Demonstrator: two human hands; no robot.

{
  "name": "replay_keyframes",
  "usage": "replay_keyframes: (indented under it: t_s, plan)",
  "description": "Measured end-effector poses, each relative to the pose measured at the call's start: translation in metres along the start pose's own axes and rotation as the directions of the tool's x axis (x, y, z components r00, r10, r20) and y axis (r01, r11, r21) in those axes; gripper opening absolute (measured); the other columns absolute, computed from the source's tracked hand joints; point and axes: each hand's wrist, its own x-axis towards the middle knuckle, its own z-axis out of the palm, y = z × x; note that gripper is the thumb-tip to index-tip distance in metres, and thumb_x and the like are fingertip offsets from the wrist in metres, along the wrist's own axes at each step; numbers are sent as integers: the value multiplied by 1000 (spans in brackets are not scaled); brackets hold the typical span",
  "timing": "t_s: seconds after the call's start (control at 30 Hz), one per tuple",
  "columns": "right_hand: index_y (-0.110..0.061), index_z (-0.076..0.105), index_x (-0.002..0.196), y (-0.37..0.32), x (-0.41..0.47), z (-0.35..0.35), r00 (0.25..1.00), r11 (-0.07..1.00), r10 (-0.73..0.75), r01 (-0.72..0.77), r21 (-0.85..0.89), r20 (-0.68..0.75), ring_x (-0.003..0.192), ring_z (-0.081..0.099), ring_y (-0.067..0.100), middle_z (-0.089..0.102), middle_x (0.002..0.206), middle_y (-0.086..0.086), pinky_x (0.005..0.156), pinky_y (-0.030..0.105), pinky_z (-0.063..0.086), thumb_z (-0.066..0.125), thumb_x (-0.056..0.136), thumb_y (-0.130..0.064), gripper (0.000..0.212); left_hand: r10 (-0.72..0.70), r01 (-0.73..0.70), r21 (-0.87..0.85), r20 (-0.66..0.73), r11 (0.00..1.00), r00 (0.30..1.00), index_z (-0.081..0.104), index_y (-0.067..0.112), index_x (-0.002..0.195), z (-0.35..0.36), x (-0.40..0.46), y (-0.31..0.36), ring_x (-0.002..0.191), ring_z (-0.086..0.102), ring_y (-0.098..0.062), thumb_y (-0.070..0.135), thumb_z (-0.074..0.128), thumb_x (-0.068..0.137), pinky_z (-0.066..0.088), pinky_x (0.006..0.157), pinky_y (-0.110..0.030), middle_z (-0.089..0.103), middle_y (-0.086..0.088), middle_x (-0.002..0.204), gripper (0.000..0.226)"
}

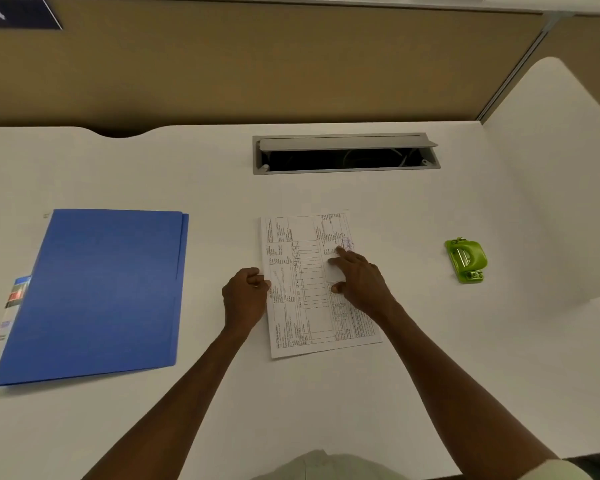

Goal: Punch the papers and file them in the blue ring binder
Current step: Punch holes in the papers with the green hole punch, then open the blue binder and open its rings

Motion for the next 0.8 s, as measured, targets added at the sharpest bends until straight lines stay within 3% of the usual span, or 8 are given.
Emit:
replay_keyframes:
  t_s: [0.1, 0.2, 0.37, 0.57, 0.63, 0.73, 0.8]
  plan:
    - [-20, 43, 142, -2, -1, 0, 1000, 1000, 8, -8, -5, 20, 146, 23, 21, 25, 158, 1, 113, 47, 27, 70, 84, -26, 64, 55, -53, 46, -31, 998, 998, 59, 3, 123, -12, -5, -3, 92, 64, -18, 11, 70, 85, 49, 86, -25, 66, -10, 113, 40]
    - [-20, 38, 145, -1, -2, -2, 1000, 998, 17, -18, 66, 11, 146, 24, 21, 26, 158, 2, 114, 49, 26, 69, 84, -30, 68, 74, -71, 45, -77, 996, 994, 61, 3, 120, -23, -11, -10, 101, 64, -24, 12, 69, 86, 49, 87, -27, 66, -12, 115, 36]
    - [-15, 42, 142, -10, -9, -1, 960, 981, 27, 28, 193, -279, 142, 33, 24, 38, 152, 6, 113, 47, 32, 64, 89, -30, 59, 137, -133, 35, -179, 990, 974, 66, 4, 109, -40, -32, -24, 89, 63, -14, 13, 67, 88, 47, 77, -20, 70, -8, 105, 23]
    - [-14, 50, 135, -28, -37, 8, 950, 962, -69, 144, 232, -305, 139, 38, 23, 43, 149, 6, 113, 41, 33, 62, 91, -26, 48, 104, -118, -22, -323, 993, 941, 69, 14, 100, -69, -57, -45, 82, 71, -23, 17, 65, 88, 58, 77, -40, 73, -3, 96, 13]
    - [-14, 51, 135, -32, -46, 13, 952, 952, -85, 164, 257, -294, 138, 38, 21, 44, 148, 5, 113, 39, 32, 62, 91, -25, 47, 109, -122, -10, -385, 992, 916, 69, 12, 100, -82, -62, -48, 82, 70, -23, 16, 65, 88, 56, 76, -35, 73, -6, 94, 13]
    - [-14, 51, 135, -41, -57, 19, 951, 943, -129, 205, 261, -282, 137, 39, 21, 45, 147, 4, 112, 35, 30, 61, 91, -22, 46, 138, -133, 45, -489, 990, 861, 70, 5, 103, -107, -65, -52, 89, 67, -19, 14, 64, 88, 48, 71, -14, 72, -10, 100, 18]
    - [-13, 52, 134, -52, -67, 25, 953, 938, -153, 224, 266, -263, 137, 40, 21, 46, 147, 5, 113, 37, 33, 61, 91, -20, 45, 135, -118, 67, -531, 991, 837, 69, 5, 107, -128, -63, -58, 96, 66, -20, 14, 65, 87, 46, 72, -11, 71, -10, 106, 22]
